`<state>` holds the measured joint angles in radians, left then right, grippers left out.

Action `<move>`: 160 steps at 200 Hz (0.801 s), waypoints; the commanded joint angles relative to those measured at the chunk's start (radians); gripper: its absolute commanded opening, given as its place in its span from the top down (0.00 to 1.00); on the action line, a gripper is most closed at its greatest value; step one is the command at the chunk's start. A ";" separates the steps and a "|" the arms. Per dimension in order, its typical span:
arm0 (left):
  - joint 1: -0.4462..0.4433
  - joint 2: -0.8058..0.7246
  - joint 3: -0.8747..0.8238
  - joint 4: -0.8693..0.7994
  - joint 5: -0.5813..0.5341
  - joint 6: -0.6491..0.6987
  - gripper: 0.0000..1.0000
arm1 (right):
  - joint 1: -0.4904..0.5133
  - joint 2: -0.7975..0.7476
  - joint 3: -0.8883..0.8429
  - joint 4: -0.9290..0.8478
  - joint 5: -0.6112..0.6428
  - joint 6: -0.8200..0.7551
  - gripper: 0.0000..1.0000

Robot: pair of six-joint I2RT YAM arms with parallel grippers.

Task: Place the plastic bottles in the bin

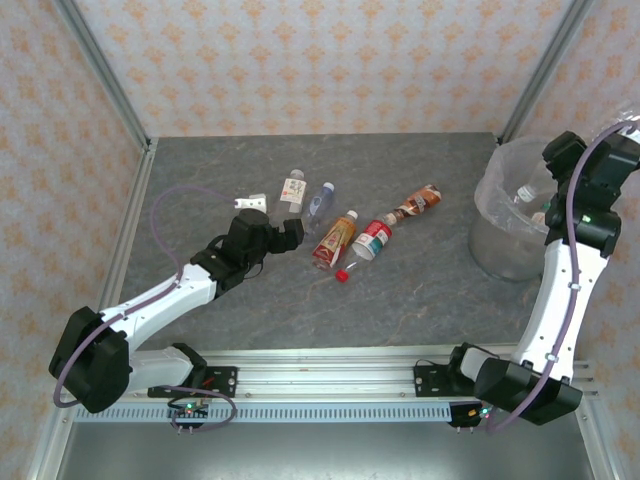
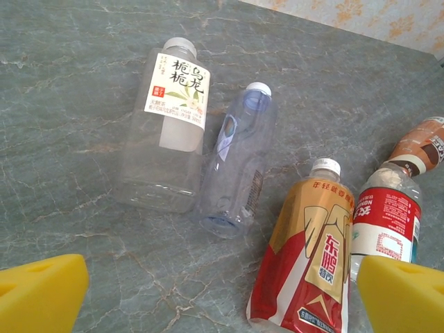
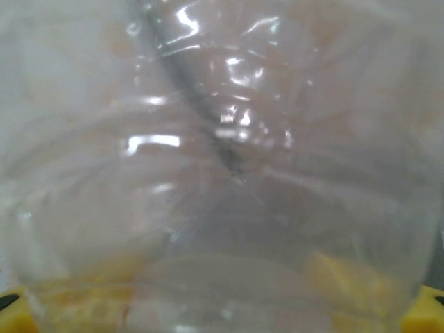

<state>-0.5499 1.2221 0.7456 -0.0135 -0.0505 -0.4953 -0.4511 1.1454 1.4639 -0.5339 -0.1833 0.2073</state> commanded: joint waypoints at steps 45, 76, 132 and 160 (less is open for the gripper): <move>-0.002 -0.015 0.001 -0.011 -0.055 0.009 0.00 | -0.004 0.032 -0.112 0.094 -0.061 -0.054 0.38; -0.001 -0.013 -0.004 -0.016 -0.059 0.006 0.00 | -0.004 0.075 -0.124 0.075 -0.120 -0.070 0.38; -0.001 -0.005 0.002 -0.017 -0.061 0.008 0.00 | -0.005 0.113 -0.154 0.104 -0.180 -0.050 0.37; -0.001 -0.001 0.000 -0.016 -0.059 0.005 0.00 | -0.004 0.138 -0.169 0.122 -0.192 -0.043 0.33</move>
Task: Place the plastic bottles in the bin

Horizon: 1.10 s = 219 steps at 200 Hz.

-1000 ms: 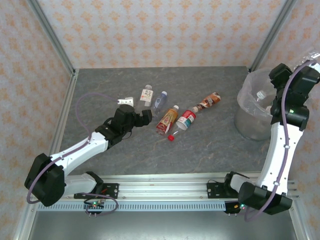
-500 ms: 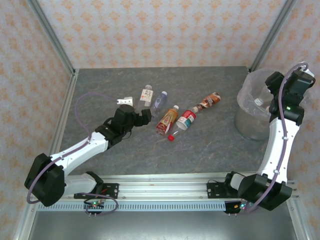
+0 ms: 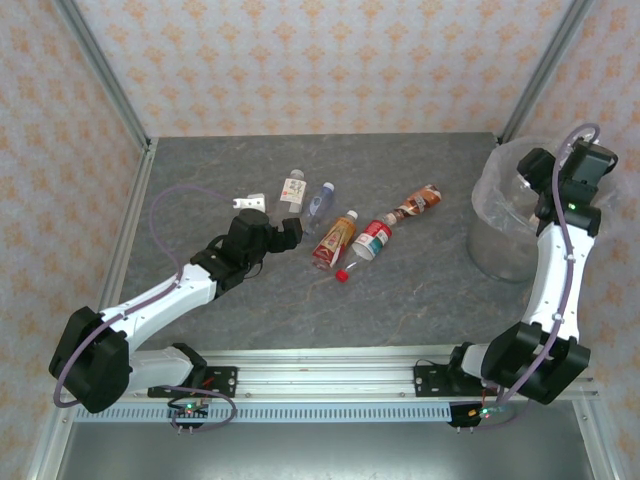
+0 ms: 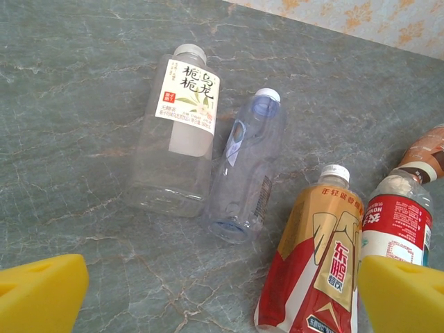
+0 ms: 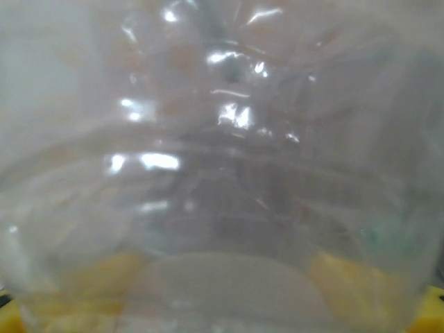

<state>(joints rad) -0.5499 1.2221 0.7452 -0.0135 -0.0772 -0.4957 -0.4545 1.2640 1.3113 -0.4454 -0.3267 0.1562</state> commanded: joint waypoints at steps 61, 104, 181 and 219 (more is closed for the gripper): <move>-0.001 -0.003 0.002 -0.029 -0.033 0.000 0.00 | -0.001 0.037 -0.039 0.019 -0.033 -0.007 0.15; -0.001 0.006 0.015 -0.043 -0.047 -0.012 0.00 | 0.000 -0.007 -0.058 0.014 -0.044 0.005 0.09; 0.014 0.063 0.064 -0.123 -0.078 -0.079 0.00 | 0.090 -0.075 -0.026 -0.056 -0.037 0.059 0.01; 0.032 0.086 0.093 -0.177 -0.088 -0.112 0.00 | 0.140 -0.116 0.001 -0.069 -0.015 0.131 0.01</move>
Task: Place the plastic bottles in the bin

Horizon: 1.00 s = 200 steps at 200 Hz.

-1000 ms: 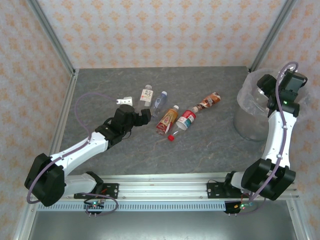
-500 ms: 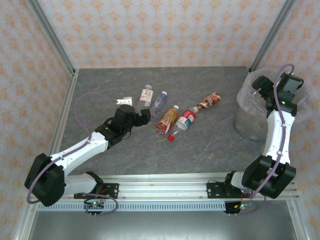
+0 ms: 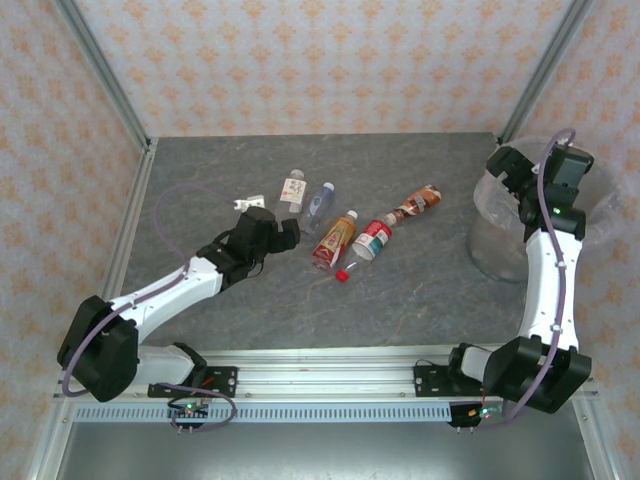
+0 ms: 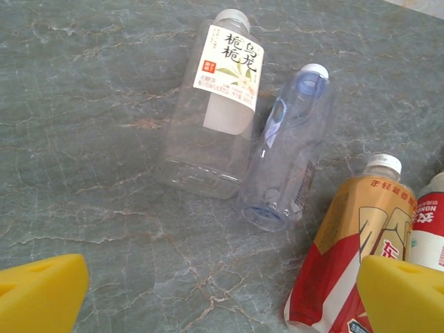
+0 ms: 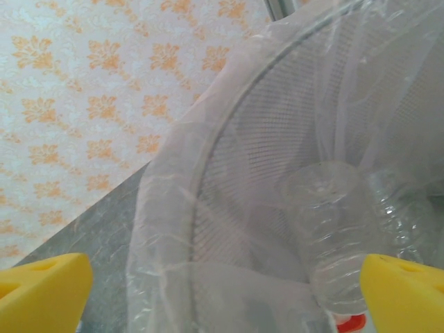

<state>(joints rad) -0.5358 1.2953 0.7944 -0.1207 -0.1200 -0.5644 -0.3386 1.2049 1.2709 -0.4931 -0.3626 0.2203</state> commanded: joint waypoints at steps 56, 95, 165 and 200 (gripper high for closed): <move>0.055 0.067 0.091 -0.119 -0.022 -0.100 0.00 | 0.143 -0.122 0.026 0.019 -0.087 0.148 0.01; 0.068 0.099 0.123 -0.146 -0.010 -0.118 0.00 | 0.250 -0.134 0.030 0.016 -0.074 0.135 0.01; 0.080 0.162 0.183 -0.200 0.025 -0.130 0.00 | 0.505 -0.140 -0.022 0.101 0.084 0.073 0.01; 0.082 0.203 0.220 -0.233 0.059 -0.124 0.00 | 0.606 -0.160 -0.093 0.175 0.154 0.043 0.01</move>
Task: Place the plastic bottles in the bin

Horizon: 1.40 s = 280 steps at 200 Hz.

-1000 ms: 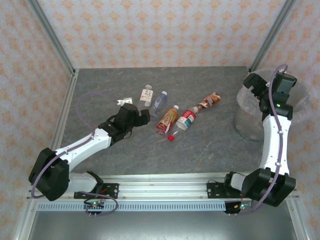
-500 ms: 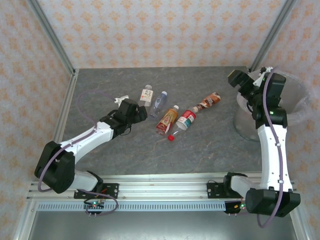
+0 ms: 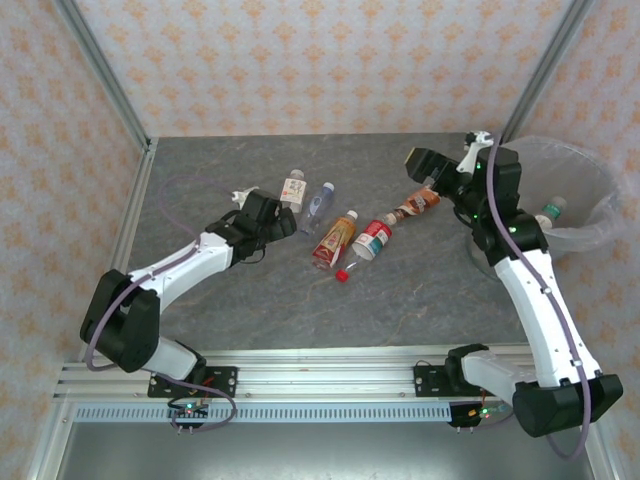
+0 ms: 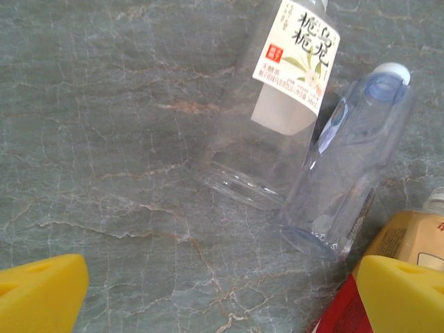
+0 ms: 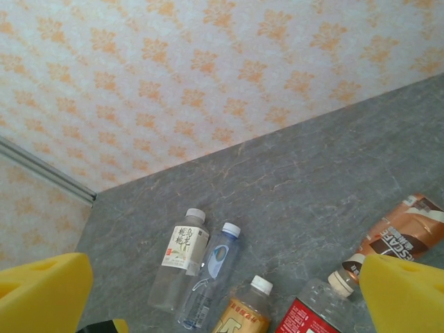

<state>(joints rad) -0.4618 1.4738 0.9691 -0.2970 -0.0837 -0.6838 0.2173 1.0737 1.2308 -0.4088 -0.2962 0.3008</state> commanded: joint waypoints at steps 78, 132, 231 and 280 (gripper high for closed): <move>0.012 0.184 0.190 -0.119 0.079 0.055 0.00 | 0.080 -0.105 -0.223 0.220 0.078 0.031 0.01; 0.084 0.339 0.356 -0.168 0.183 0.245 0.00 | 0.080 -0.137 -0.262 0.221 0.086 0.038 0.01; 0.086 0.585 0.590 -0.300 0.111 0.352 0.01 | 0.080 -0.166 -0.275 0.190 0.107 0.042 0.01; 0.109 0.603 0.568 -0.299 0.140 0.369 0.07 | 0.080 -0.169 -0.260 0.153 0.129 0.017 0.01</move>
<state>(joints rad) -0.3710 2.0712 1.5307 -0.5671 0.0605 -0.3412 0.2920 0.9241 0.9672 -0.2352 -0.1967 0.3321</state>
